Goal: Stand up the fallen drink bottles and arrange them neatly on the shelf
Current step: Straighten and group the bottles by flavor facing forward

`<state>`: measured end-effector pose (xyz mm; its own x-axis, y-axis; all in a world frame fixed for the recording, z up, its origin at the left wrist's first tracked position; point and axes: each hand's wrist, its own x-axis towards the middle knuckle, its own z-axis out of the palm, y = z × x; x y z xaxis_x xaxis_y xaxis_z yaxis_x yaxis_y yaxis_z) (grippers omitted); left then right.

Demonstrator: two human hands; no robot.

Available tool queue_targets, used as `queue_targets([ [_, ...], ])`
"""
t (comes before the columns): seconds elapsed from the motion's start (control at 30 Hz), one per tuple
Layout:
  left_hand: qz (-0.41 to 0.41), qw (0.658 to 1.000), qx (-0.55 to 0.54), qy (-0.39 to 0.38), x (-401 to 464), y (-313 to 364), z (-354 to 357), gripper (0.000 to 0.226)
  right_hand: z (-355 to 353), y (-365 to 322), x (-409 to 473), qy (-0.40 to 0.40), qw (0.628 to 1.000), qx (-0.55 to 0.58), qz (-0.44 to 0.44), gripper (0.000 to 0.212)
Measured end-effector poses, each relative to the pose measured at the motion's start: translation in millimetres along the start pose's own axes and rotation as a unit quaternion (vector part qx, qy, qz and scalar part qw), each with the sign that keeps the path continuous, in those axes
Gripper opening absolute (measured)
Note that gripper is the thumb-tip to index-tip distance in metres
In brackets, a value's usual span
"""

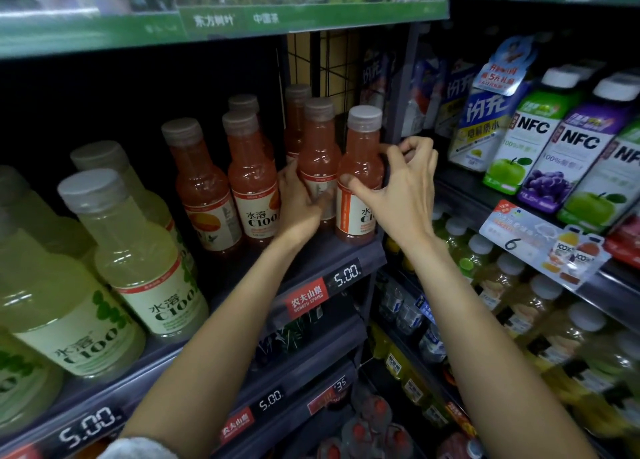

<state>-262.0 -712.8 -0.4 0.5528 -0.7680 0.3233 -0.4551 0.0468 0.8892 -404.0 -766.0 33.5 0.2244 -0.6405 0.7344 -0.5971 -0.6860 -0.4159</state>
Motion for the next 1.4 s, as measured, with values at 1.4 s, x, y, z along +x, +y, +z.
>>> queue_targets([
  [1.4, 0.015, 0.995, -0.037, 0.096, -2, -8, 25, 0.044, 8, -3, -19, 0.031, 0.994, 0.098, 0.041, 0.059],
])
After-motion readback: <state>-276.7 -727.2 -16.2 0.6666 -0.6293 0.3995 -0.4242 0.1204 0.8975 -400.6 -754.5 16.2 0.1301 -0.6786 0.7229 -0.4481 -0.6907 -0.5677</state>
